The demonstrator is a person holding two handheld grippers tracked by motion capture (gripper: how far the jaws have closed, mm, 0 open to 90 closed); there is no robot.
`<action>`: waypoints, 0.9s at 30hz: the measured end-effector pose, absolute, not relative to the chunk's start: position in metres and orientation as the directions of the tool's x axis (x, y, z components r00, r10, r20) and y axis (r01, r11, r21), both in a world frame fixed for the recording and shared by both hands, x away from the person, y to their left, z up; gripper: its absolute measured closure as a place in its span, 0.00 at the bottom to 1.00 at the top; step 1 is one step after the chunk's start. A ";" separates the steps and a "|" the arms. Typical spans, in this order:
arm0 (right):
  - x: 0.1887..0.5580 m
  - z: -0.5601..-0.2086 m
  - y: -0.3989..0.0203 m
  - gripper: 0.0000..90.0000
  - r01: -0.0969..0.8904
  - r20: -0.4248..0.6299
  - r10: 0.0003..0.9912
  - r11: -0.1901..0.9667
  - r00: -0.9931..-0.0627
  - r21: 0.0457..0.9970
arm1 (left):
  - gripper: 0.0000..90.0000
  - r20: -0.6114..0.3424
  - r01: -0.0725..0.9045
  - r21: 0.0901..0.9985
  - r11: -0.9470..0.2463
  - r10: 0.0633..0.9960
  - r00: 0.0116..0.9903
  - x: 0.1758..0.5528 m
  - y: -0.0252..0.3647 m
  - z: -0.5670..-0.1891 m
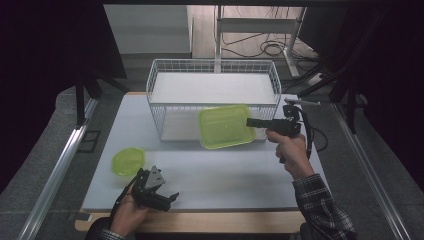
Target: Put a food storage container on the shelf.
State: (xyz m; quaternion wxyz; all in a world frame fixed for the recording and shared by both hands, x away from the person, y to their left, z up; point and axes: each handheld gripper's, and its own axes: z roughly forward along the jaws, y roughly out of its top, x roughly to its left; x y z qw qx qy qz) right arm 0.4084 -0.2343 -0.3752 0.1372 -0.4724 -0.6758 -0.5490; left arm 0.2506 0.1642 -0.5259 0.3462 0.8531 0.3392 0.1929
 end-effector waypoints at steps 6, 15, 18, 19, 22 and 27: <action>0.417 -0.357 -0.228 0.89 0.772 0.688 0.499 -0.060 -0.526 0.633 | 0.03 0.095 0.443 0.724 -0.529 0.712 0.695 0.251 0.165 -0.526; 0.433 -0.339 -0.216 0.89 0.753 0.673 0.522 -0.085 -0.524 0.652 | 0.03 0.096 0.443 0.722 -0.531 0.712 0.696 0.251 0.165 -0.526; 0.438 -0.335 -0.213 0.89 0.748 0.665 0.534 -0.089 -0.522 0.658 | 0.03 0.096 0.444 0.722 -0.531 0.712 0.696 0.251 0.165 -0.526; 0.438 -0.335 -0.213 0.89 0.748 0.665 0.534 -0.089 -0.522 0.658 | 0.03 0.096 0.444 0.722 -0.531 0.711 0.696 0.251 0.165 -0.526; 0.445 -0.330 -0.210 0.89 0.740 0.656 0.550 -0.097 -0.517 0.665 | 0.03 0.093 0.444 0.724 -0.528 0.712 0.696 0.251 0.165 -0.526; 0.453 -0.324 -0.206 0.89 0.728 0.647 0.566 -0.114 -0.511 0.676 | 0.02 0.089 0.449 0.722 -0.527 0.714 0.694 0.252 0.165 -0.527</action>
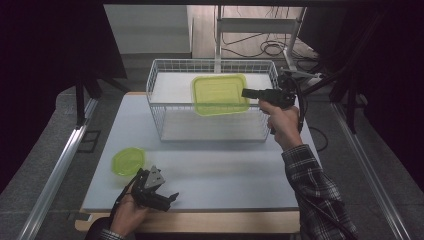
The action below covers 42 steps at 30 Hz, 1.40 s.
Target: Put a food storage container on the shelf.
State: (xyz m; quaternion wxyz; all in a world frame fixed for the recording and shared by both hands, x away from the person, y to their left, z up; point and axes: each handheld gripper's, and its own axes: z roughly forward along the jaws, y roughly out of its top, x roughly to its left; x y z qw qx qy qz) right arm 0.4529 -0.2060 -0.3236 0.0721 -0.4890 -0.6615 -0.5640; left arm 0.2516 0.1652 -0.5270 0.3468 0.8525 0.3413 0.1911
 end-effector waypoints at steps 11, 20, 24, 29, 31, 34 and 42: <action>0.469 -0.312 -0.187 0.89 0.700 0.606 0.617 -0.122 -0.502 0.704 | 0.02 0.091 0.449 0.719 -0.531 0.712 0.697 0.251 0.165 -0.527; 0.481 -0.312 -0.175 0.89 0.690 0.584 0.660 -0.135 -0.472 0.711 | 0.02 0.095 0.447 0.714 -0.539 0.707 0.701 0.251 0.165 -0.527; 0.486 -0.316 -0.173 0.89 0.693 0.588 0.670 -0.149 -0.453 0.705 | 0.02 0.093 0.448 0.712 -0.540 0.706 0.702 0.251 0.165 -0.528; 0.488 -0.321 -0.173 0.89 0.694 0.586 0.678 -0.155 -0.443 0.703 | 0.02 0.100 0.445 0.709 -0.548 0.702 0.705 0.251 0.164 -0.528; 0.488 -0.323 -0.173 0.88 0.690 0.589 0.677 -0.164 -0.441 0.705 | 0.02 0.104 0.444 0.706 -0.552 0.700 0.706 0.251 0.164 -0.528; 0.488 -0.322 -0.172 0.88 0.685 0.575 0.687 -0.155 -0.443 0.712 | 0.02 0.100 0.446 0.706 -0.550 0.701 0.706 0.251 0.164 -0.528; 0.492 -0.322 -0.167 0.84 0.662 0.523 0.726 -0.126 -0.446 0.739 | 0.02 0.101 0.446 0.703 -0.554 0.698 0.708 0.251 0.163 -0.529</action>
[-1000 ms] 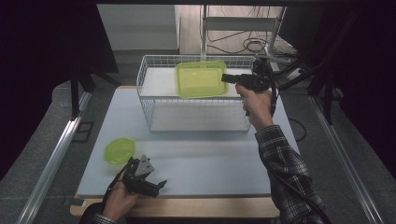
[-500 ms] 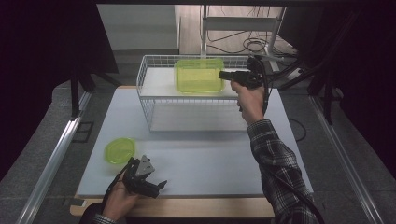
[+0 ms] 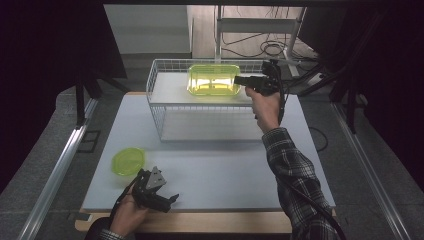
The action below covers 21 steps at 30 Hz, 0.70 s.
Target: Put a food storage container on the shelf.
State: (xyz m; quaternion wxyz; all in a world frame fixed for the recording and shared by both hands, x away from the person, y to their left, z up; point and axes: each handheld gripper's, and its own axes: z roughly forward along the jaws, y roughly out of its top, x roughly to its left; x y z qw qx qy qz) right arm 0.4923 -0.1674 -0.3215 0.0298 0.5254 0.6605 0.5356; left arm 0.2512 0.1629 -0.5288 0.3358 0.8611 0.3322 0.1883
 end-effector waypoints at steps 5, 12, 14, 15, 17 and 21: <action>0.496 -0.320 -0.164 0.81 0.656 0.487 0.751 -0.096 -0.446 0.748 | 0.02 0.105 0.443 0.702 -0.557 0.696 0.710 0.251 0.163 -0.529; 0.501 -0.320 -0.159 0.74 0.651 0.431 0.781 -0.041 -0.452 0.758 | 0.02 0.105 0.445 0.695 -0.564 0.693 0.713 0.251 0.162 -0.529; 0.501 -0.321 -0.158 0.73 0.649 0.428 0.781 -0.039 -0.454 0.760 | 0.02 0.105 0.445 0.695 -0.565 0.692 0.714 0.251 0.162 -0.529; 0.502 -0.322 -0.158 0.69 0.648 0.425 0.784 -0.039 -0.452 0.761 | 0.02 0.106 0.444 0.696 -0.564 0.692 0.714 0.251 0.162 -0.529; 0.501 -0.321 -0.157 0.66 0.629 0.383 0.802 -0.011 -0.459 0.778 | 0.02 0.104 0.445 0.697 -0.563 0.693 0.713 0.251 0.162 -0.529; 0.500 -0.318 -0.154 0.62 0.610 0.338 0.814 0.025 -0.472 0.792 | 0.02 0.103 0.446 0.697 -0.562 0.693 0.713 0.251 0.162 -0.529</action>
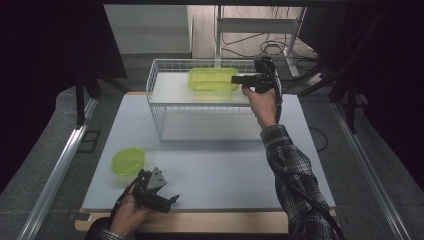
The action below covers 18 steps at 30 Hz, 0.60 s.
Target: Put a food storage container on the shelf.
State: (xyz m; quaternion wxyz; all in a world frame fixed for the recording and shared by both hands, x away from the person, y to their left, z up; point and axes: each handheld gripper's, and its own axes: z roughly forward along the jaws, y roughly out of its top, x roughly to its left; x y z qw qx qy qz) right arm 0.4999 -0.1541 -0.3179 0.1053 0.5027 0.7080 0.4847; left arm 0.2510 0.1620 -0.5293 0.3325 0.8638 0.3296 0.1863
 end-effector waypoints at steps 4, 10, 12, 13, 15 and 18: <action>0.499 -0.316 -0.155 0.53 0.601 0.338 0.806 0.028 -0.486 0.798 | 0.02 0.102 0.446 0.699 -0.560 0.694 0.712 0.251 0.162 -0.529; 0.495 -0.311 -0.158 0.42 0.588 0.337 0.779 0.049 -0.528 0.807 | 0.02 0.100 0.448 0.700 -0.556 0.698 0.709 0.251 0.162 -0.528; 0.494 -0.311 -0.158 0.41 0.586 0.335 0.776 0.054 -0.534 0.809 | 0.02 0.100 0.449 0.700 -0.555 0.699 0.708 0.251 0.162 -0.528; 0.492 -0.311 -0.159 0.37 0.584 0.335 0.768 0.063 -0.547 0.809 | 0.02 0.100 0.450 0.700 -0.555 0.700 0.708 0.251 0.162 -0.528; 0.490 -0.312 -0.160 0.35 0.582 0.333 0.763 0.068 -0.554 0.811 | 0.02 0.100 0.450 0.700 -0.555 0.699 0.708 0.251 0.162 -0.528; 0.487 -0.312 -0.161 0.31 0.573 0.327 0.753 0.081 -0.571 0.815 | 0.02 0.104 0.448 0.698 -0.559 0.697 0.709 0.251 0.162 -0.528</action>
